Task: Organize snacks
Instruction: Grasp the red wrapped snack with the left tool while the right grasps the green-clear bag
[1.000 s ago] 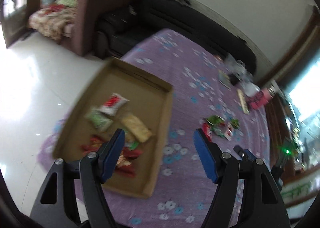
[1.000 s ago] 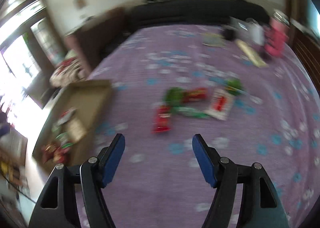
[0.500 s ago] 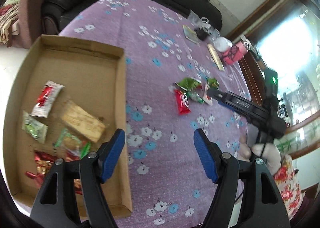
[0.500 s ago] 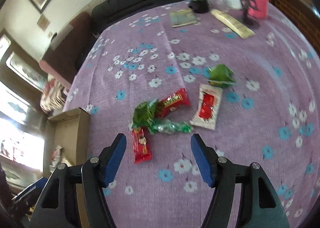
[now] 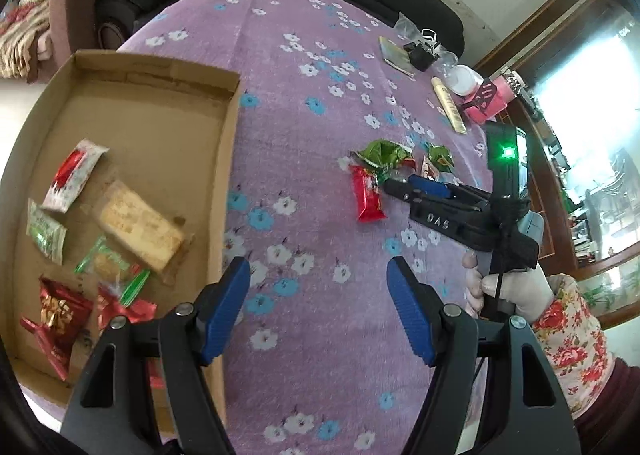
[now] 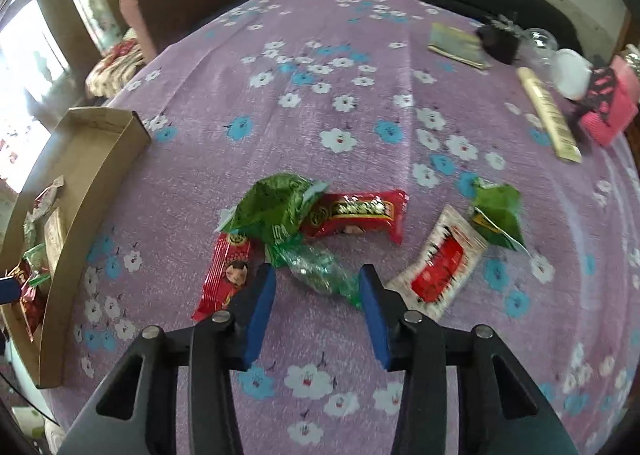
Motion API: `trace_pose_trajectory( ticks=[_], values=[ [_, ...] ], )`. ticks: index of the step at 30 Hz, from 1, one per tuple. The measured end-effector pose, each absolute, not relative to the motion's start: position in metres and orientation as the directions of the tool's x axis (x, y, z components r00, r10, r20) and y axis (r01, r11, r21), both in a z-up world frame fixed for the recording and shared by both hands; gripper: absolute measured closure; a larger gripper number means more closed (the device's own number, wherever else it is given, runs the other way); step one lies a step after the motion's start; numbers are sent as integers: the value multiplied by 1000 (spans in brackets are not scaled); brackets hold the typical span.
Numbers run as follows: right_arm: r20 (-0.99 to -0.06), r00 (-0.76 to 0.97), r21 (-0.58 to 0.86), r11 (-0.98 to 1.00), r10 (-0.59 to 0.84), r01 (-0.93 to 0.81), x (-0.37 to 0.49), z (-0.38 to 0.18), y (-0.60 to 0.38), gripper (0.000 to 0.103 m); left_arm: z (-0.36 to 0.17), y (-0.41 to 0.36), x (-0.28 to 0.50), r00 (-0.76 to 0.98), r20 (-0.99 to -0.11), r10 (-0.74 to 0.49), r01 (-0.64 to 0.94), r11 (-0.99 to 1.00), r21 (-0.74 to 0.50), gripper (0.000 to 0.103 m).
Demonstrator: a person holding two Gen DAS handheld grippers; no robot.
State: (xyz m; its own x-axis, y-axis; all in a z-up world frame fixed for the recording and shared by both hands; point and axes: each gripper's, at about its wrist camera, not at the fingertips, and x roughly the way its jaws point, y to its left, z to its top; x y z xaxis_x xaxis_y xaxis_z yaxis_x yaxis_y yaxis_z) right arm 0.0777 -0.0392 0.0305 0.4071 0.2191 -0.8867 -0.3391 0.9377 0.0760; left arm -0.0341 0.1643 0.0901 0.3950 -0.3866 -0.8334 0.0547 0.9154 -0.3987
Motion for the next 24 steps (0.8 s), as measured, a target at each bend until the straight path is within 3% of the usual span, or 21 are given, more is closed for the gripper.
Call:
trace_pose_trajectory(
  ticks=[5, 17, 21, 23, 24],
  values=[
    [-892, 362, 132, 920, 272, -368, 85, 24, -45, 81, 83, 134, -17, 404, -851, -336, 79, 940, -333, 32],
    [-860, 335, 317, 917, 386, -242, 48, 32, -104, 82, 40, 67, 42, 343, -873, -347, 140, 938, -318, 32],
    [-845, 335, 361, 907, 416, -215, 39, 38, -117, 82, 29, 54, 57, 343, -889, -302, 161, 952, -261, 32],
    [-839, 334, 380, 902, 429, -204, 35, 40, -121, 82, 22, 51, 62, 335, -894, -297, 157, 953, -258, 36],
    [-838, 334, 386, 901, 433, -200, 34, 40, -122, 82, 19, 50, 64, 328, -897, -295, 156, 954, -256, 44]
  ],
)
